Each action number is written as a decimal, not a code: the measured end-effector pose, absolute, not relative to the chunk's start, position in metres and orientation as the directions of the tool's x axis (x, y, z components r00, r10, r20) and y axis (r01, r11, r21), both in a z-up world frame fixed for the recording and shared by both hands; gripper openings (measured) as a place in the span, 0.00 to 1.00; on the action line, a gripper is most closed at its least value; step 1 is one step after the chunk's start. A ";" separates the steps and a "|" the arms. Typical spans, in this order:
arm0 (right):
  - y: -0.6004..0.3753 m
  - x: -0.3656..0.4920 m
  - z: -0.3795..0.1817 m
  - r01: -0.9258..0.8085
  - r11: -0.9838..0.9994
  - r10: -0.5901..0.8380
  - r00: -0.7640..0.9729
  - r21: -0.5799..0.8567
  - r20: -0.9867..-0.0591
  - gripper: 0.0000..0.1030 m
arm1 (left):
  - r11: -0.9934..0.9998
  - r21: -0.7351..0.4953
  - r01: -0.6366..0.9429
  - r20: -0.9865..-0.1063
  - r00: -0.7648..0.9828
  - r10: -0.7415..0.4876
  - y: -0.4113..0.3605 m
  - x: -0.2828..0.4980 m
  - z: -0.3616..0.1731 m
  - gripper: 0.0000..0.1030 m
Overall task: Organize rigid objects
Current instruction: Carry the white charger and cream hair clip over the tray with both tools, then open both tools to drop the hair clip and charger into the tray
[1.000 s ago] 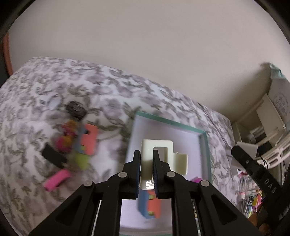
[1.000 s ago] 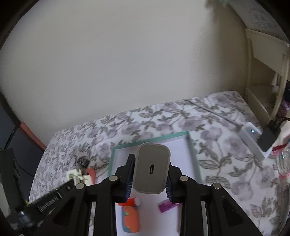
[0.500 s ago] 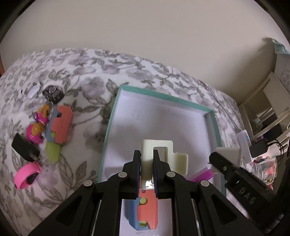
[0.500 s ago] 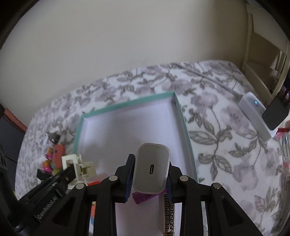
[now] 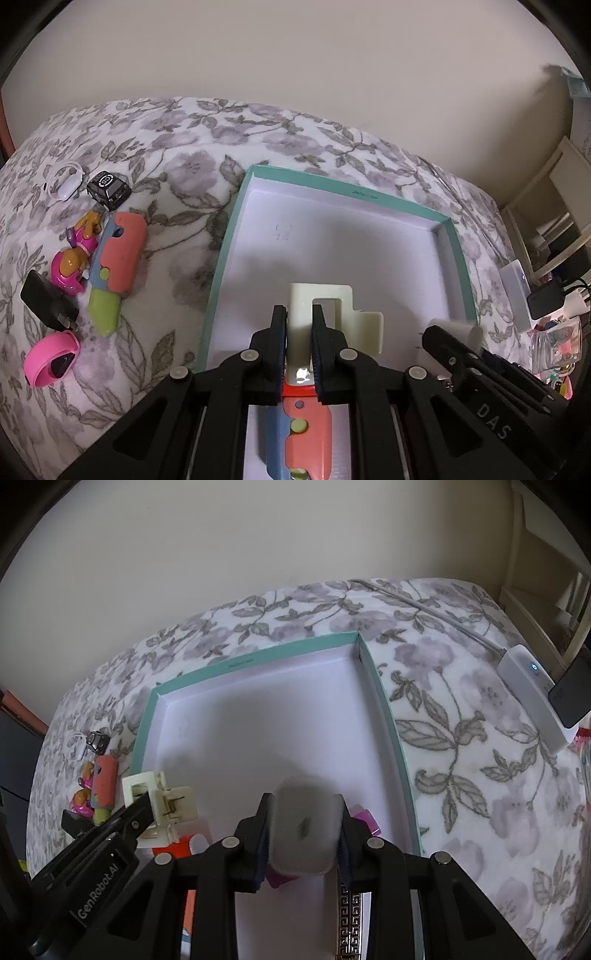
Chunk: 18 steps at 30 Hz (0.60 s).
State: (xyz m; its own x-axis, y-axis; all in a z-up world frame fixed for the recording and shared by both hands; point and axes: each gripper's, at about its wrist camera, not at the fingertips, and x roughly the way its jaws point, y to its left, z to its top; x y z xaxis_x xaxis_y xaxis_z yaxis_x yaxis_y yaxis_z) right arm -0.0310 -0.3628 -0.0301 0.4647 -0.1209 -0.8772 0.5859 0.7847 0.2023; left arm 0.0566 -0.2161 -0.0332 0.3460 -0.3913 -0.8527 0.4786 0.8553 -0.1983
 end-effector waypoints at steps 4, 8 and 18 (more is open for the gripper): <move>-0.361 -0.031 -0.024 0.579 0.793 -0.134 0.470 0.190 -0.872 0.31 | 0.859 -0.187 0.476 -0.862 0.341 -0.376 -0.216 0.057 -0.035 0.14; -0.360 -0.030 -0.018 0.578 0.798 -0.153 0.469 0.170 -0.870 0.31 | 0.859 -0.191 0.475 -0.863 0.336 -0.377 -0.216 0.058 -0.034 0.38; -0.350 -0.031 0.025 0.557 0.820 -0.222 0.526 0.135 -0.821 0.34 | 0.872 -0.157 0.463 -0.858 0.373 -0.352 -0.210 0.059 -0.007 0.61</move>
